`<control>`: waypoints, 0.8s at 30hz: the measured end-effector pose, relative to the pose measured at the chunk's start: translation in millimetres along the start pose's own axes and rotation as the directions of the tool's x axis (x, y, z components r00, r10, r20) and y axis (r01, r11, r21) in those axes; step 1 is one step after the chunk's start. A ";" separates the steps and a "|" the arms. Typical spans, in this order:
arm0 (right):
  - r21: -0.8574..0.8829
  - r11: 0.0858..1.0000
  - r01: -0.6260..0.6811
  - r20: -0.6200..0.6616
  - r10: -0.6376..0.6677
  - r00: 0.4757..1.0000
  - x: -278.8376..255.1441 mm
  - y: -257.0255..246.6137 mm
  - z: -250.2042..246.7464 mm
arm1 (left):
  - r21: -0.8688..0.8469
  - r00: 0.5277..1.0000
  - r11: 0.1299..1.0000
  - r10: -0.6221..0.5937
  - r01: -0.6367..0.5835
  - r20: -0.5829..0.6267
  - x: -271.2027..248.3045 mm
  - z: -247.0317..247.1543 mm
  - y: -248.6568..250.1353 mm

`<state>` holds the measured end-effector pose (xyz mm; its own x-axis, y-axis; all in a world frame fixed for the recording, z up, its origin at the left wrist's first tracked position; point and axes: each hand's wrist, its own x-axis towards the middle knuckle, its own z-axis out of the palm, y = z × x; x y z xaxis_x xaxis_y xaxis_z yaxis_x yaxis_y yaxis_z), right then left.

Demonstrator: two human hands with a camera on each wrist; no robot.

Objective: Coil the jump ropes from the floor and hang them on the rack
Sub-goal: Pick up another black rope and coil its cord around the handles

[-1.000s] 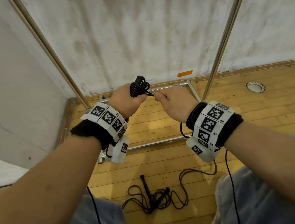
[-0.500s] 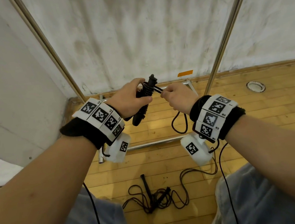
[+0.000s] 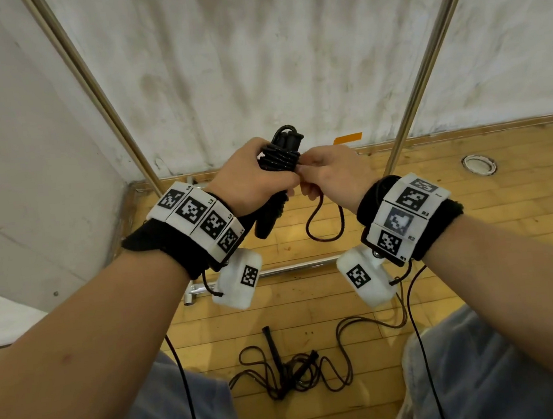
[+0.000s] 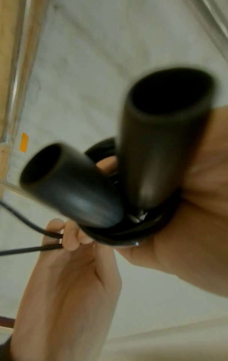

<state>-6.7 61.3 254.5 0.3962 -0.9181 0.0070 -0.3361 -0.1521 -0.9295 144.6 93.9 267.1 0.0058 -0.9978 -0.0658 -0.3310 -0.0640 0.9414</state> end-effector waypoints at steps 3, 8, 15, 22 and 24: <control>0.012 0.997 -0.071 0.096 0.070 0.993 1.9 2.7 -2.2 | 0.009 1.000 1.000 0.023 -0.023 -0.007 -2.9 1.7 1.8; 0.000 0.994 -0.105 0.092 0.104 0.990 4.3 0.8 -6.5 | 0.028 0.997 0.999 0.047 -0.045 -0.063 -2.2 1.3 3.5; -0.235 0.972 -0.027 0.060 0.042 0.997 3.1 -6.0 1.4 | 0.263 0.976 0.965 0.059 -0.002 -0.210 3.0 11.6 -3.5; -0.295 0.955 0.024 0.050 -0.010 0.999 -3.1 -1.9 -9.4 | 0.128 0.994 0.992 -0.036 0.023 0.101 0.8 0.9 -4.6; -0.277 0.959 0.054 -0.009 -0.058 0.998 -3.2 -2.0 -13.7 | 0.224 0.993 0.970 0.071 -0.090 0.092 -1.7 -0.9 -3.1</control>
<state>-19.0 59.6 261.4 0.4072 -0.9111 0.0648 -0.5382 -0.2966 -0.7889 146.4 95.7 264.5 -0.1044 -0.9941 -0.0290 -0.5331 0.0313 0.8454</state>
